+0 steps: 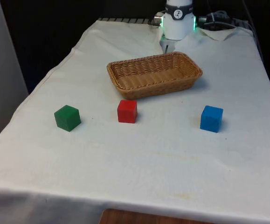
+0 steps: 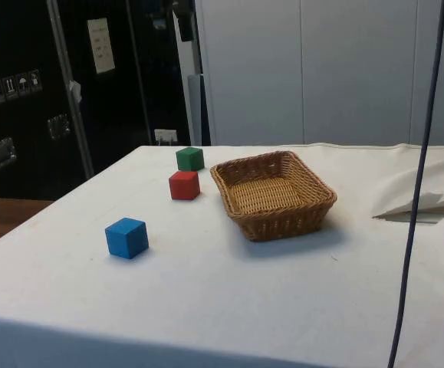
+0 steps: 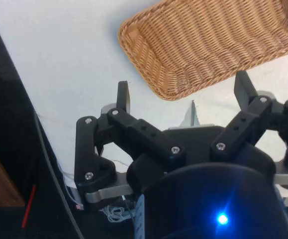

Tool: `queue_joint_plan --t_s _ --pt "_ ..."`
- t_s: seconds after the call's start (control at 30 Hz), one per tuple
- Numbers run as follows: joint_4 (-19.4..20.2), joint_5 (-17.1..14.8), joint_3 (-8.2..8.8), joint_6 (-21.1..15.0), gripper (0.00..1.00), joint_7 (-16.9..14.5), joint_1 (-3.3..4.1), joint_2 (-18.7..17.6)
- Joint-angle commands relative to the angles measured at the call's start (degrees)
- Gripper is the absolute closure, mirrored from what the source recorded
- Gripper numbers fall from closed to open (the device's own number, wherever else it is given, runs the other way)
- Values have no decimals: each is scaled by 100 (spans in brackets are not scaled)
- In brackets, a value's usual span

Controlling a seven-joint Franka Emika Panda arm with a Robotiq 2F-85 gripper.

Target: Pick up the blue cube and place it into the basket.

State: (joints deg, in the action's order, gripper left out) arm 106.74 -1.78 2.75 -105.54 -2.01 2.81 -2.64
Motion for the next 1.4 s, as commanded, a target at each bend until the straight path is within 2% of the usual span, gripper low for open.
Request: queue_joint_plan --t_s 0.0,0.23,0.27,0.3,0.5,0.53,0.57,0.73,0.8,1.0,1.07,1.1,1.13,1.37 --pt "0 17 -23 -6 0 74 23 0" --pt "-6 86 -183 -6 0 355 34 -6" --pt "0 34 -166 0 0 269 6 0" --pt "-6 92 -206 -6 0 384 34 -6" --pt "-11 149 -350 -6 0 590 40 -17" --pt "0 97 -338 -6 0 521 17 -6" --pt "-11 166 -390 -6 0 653 40 -23" --pt "-34 241 -487 -17 0 854 46 -69" --pt "-11 206 -498 -23 0 819 29 -46" --pt "-126 304 -584 -80 0 1100 57 -195" --pt "-195 338 -630 -115 0 1209 57 -286" --pt "-172 298 -642 -115 0 1157 34 -258" --pt "-223 355 -647 -132 0 1249 57 -321" --pt "-441 458 -768 -269 0 1530 74 -630"
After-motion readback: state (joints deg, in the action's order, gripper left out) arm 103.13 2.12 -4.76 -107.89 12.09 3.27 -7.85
